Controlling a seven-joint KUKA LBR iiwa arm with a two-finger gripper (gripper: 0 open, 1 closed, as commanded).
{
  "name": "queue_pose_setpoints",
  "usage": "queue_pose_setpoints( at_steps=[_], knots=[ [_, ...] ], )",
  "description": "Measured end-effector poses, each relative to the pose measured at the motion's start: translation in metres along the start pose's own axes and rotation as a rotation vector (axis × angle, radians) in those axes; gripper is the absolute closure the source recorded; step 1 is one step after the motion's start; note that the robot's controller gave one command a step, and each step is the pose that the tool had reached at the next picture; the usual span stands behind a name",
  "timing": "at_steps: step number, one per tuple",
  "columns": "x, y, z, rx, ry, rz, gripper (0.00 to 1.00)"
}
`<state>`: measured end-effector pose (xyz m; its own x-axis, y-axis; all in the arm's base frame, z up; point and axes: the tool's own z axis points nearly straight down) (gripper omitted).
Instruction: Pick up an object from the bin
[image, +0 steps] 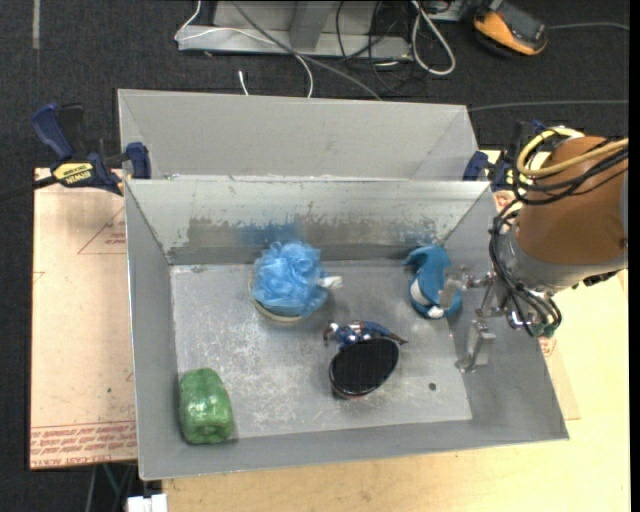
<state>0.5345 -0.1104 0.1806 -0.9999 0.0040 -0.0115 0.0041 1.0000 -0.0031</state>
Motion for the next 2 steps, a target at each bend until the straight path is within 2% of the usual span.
queue_pose_setpoints(
  at_steps=[1,2],
  knots=[
    [0.0,0.013,0.013,-0.006,0.022,-0.023,0.0],
    [-0.003,-0.028,-0.022,-0.006,0.016,-0.079,1.0]
  ],
)
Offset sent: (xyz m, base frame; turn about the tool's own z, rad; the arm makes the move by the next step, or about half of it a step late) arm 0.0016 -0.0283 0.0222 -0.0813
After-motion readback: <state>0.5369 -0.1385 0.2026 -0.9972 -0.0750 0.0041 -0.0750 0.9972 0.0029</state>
